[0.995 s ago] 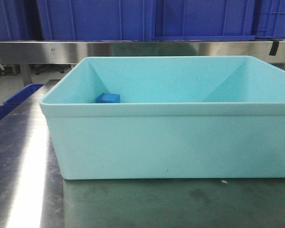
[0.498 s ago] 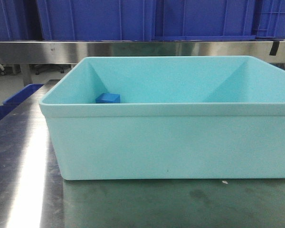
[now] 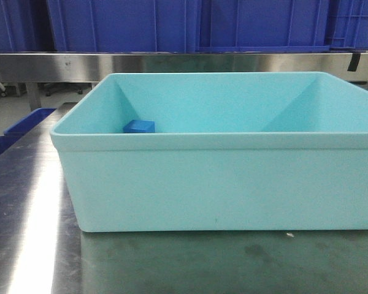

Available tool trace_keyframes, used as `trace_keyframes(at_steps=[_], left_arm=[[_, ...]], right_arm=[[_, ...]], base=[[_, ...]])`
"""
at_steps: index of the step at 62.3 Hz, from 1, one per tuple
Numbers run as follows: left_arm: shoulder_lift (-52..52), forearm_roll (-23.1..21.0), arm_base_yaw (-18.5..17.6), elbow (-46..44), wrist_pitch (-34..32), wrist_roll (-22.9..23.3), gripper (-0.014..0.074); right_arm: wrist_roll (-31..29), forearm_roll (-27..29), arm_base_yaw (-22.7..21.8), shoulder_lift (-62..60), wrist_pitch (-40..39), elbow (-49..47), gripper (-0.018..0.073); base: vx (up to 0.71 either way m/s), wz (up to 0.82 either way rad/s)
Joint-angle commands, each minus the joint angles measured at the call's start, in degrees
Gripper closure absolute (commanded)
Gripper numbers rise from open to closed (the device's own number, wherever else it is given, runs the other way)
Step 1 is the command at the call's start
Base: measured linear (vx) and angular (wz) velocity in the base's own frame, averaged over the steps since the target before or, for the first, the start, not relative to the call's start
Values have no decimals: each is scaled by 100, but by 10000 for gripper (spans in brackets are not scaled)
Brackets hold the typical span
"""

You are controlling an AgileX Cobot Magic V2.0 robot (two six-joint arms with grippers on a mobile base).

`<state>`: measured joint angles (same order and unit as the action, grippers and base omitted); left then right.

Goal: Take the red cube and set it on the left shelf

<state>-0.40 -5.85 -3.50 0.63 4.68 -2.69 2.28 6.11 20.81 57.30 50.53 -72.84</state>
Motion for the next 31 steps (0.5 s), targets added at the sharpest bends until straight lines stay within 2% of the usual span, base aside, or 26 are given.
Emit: trace_keyframes(at_steps=[1,5,13,22,31], left_arm=[[-81,-11,5,136,-515,42,495],[-81,-11,5,136,-515,42,495],[-81,-11,5,136,-515,42,495],[-81,-11,5,136,-515,42,495],[-81,-11,5,136,-515,42,495]], right_arm=[[-54,68,367,613,-115,-488,498],[-48,68,615,1092,-64,-659,477],[113,68,924,1898,-18,-882,339],[360,68,1022,2525,-54,-934,202],[477,40,1022,2853,-72,-934,126]], base=[[0,0],[0,0],[0,0],[0,0],[0,0]])
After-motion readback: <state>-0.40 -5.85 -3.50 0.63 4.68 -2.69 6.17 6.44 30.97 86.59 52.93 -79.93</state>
